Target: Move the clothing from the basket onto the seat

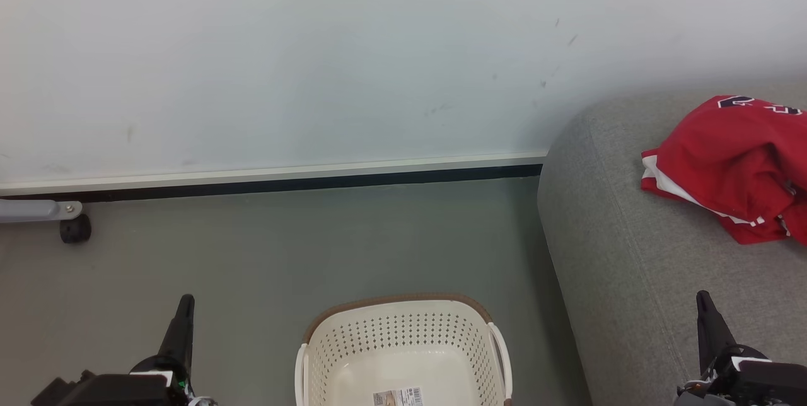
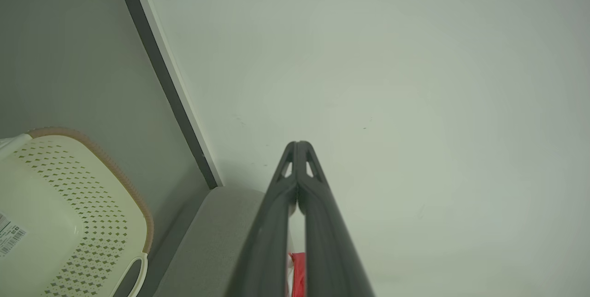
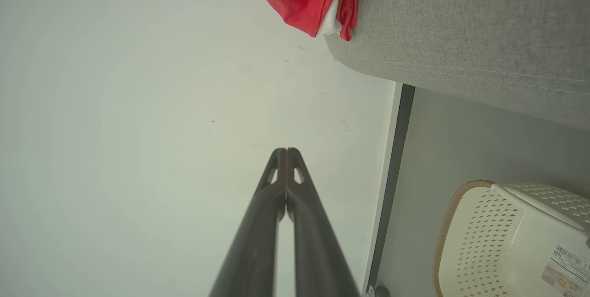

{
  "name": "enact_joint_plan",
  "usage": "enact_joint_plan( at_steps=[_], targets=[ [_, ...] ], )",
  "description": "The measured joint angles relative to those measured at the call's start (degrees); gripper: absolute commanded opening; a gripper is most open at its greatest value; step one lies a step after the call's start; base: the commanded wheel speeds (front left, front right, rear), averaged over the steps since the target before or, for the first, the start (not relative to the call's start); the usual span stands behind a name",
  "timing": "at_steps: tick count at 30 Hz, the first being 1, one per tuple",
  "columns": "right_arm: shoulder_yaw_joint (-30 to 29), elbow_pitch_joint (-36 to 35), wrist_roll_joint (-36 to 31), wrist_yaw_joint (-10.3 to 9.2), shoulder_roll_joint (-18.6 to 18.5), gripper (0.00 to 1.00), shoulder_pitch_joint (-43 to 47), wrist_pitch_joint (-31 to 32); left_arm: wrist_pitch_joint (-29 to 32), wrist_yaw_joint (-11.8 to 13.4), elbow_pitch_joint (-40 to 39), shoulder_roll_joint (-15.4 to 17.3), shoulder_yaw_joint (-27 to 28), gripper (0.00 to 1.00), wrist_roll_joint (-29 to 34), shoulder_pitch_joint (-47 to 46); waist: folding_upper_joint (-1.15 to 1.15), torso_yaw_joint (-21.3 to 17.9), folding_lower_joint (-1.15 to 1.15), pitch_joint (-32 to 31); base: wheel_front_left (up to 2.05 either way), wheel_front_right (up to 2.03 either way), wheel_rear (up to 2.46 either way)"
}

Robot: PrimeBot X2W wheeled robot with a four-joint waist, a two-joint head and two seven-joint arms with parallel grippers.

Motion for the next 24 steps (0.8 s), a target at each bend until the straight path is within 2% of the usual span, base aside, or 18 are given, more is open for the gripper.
enact_joint_plan(
  at_steps=[24],
  targets=[
    [0.0, 0.0, 0.0, 0.0, 0.0, 0.0, 0.0, 0.0, 0.0, 0.0, 0.0, 0.0, 0.0, 0.0, 0.0, 0.0, 0.0, 0.0, 0.0, 0.0, 0.0, 0.0, 0.0]
  ],
)
